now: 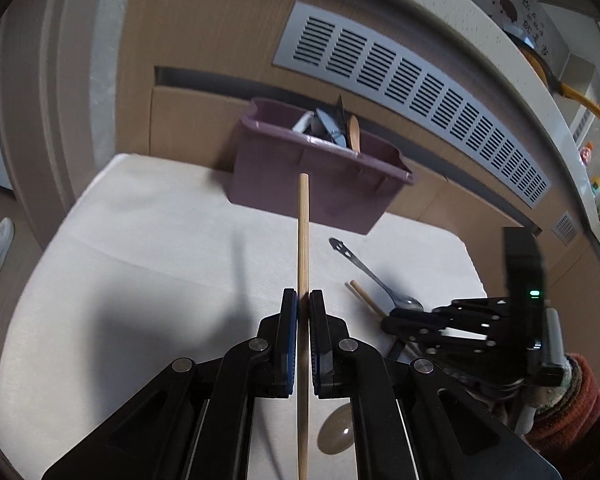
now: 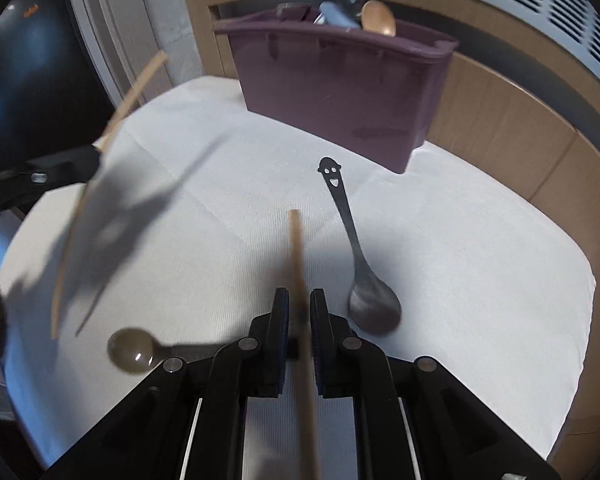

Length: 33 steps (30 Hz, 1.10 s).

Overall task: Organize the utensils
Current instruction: 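Grasp a second chopstick with the left gripper while the right holds its chopstick, then drop both chopsticks into the purple caddy and open both grippers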

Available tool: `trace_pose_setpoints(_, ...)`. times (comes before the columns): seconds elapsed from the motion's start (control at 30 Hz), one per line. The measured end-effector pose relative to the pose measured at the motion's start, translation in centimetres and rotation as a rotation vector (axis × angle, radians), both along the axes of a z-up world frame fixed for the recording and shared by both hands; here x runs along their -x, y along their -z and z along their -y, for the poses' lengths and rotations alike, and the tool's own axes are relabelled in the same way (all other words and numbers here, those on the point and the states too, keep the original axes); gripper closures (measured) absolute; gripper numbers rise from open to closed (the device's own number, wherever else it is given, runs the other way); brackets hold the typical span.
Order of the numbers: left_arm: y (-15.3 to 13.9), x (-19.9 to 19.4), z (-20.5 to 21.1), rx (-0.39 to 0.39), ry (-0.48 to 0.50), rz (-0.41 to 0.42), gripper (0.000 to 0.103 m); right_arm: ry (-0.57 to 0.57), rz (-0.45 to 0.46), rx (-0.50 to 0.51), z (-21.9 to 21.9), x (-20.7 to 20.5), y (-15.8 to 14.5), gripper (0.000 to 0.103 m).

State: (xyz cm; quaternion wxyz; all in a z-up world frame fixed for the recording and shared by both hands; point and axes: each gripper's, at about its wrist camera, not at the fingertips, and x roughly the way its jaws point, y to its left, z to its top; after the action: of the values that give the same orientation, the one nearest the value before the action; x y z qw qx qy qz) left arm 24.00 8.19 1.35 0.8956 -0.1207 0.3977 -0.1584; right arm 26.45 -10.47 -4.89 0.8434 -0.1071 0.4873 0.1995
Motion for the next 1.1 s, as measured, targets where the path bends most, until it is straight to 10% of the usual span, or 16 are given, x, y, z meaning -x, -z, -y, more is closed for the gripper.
trace_pose_setpoints(0.9, -4.9, 0.5, 0.8, 0.062, -0.021, 0.127, 0.097, 0.058, 0.207, -0.236, 3.3, 2.8, -9.0, 0.097)
trace_pose_setpoints(1.1, -13.6, -2.1, 0.5, 0.118, -0.065, 0.349, 0.097, 0.116, 0.539, -0.372, 4.6, 3.0, -19.5, 0.097)
